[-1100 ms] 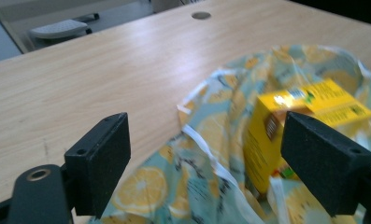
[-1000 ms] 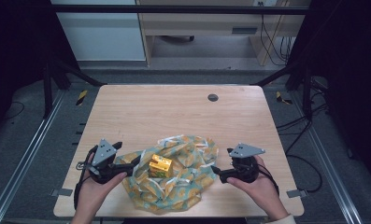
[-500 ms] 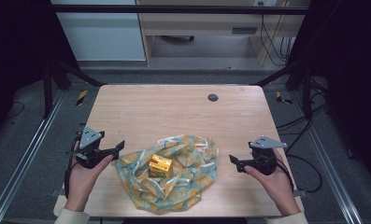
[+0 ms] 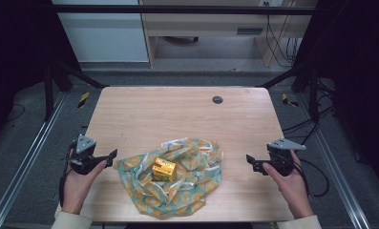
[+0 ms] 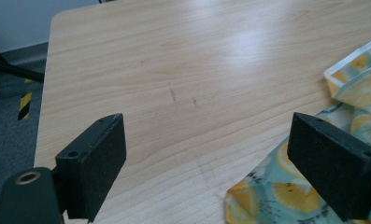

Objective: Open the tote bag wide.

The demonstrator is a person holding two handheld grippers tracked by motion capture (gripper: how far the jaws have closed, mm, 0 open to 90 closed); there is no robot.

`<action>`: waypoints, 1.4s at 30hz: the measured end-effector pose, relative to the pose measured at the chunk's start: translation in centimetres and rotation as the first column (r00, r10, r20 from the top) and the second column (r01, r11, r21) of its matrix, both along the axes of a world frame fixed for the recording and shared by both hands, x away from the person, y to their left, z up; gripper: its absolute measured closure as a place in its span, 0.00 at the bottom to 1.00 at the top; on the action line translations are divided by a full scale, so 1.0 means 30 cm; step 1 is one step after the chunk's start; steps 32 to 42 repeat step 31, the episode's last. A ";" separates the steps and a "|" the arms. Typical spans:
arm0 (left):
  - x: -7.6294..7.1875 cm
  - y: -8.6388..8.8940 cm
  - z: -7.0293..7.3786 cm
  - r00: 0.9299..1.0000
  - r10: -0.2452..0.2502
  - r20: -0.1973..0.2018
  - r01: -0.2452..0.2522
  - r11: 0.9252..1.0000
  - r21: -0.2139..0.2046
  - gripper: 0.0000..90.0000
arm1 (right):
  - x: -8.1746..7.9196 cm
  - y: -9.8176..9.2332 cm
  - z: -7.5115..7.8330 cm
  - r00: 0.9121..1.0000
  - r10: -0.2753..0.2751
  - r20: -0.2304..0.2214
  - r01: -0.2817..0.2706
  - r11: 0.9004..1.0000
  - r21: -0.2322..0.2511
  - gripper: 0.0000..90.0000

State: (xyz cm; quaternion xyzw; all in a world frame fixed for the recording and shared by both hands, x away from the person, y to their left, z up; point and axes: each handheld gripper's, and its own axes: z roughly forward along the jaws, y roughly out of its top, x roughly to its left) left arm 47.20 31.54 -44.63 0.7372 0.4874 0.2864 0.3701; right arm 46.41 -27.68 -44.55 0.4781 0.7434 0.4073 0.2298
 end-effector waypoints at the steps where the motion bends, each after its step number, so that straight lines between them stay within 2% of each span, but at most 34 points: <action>1: 0.002 0.005 -0.006 1.000 0.002 -0.007 -0.002 1.000 0.001 0.13 | 0.003 -0.005 -0.003 1.000 -0.005 -0.003 0.005 1.000 -0.006 0.07; 7: 0.013 0.026 -0.033 0.999 0.007 -0.034 -0.006 1.000 0.006 0.11 | 0.037 -0.038 -0.017 0.999 -0.047 0.005 0.047 0.999 -0.027 0.07; 13: 0.027 0.038 -0.060 0.999 0.004 -0.050 -0.003 1.000 0.021 0.09 | 0.071 -0.044 -0.051 0.997 -0.071 -0.021 0.070 0.997 -0.036 0.07; 18: 0.036 0.050 -0.084 0.996 0.007 -0.087 -0.003 0.999 0.039 0.08 | 0.101 -0.024 -0.087 0.996 -0.072 -0.059 0.069 0.997 -0.040 0.07; 22: 0.030 0.044 -0.087 0.996 0.002 -0.091 0.003 0.999 0.054 0.08 | 0.093 0.010 -0.098 0.996 -0.041 -0.079 0.040 0.999 -0.007 0.08; 26: 0.027 0.031 -0.091 0.994 -0.009 -0.112 0.019 0.996 0.088 0.08 | 0.071 0.039 -0.112 0.996 -0.025 -0.080 0.023 0.999 -0.029 0.08; 30: 0.022 0.027 -0.088 0.994 -0.015 -0.107 0.023 0.997 0.076 0.08 | 0.052 0.041 -0.121 0.996 -0.026 -0.082 0.022 0.998 -0.050 0.08; 42: 0.021 0.024 -0.087 0.994 -0.017 -0.107 0.025 0.997 0.073 0.08 | 0.049 0.038 -0.121 0.996 -0.028 -0.087 0.024 0.999 -0.042 0.08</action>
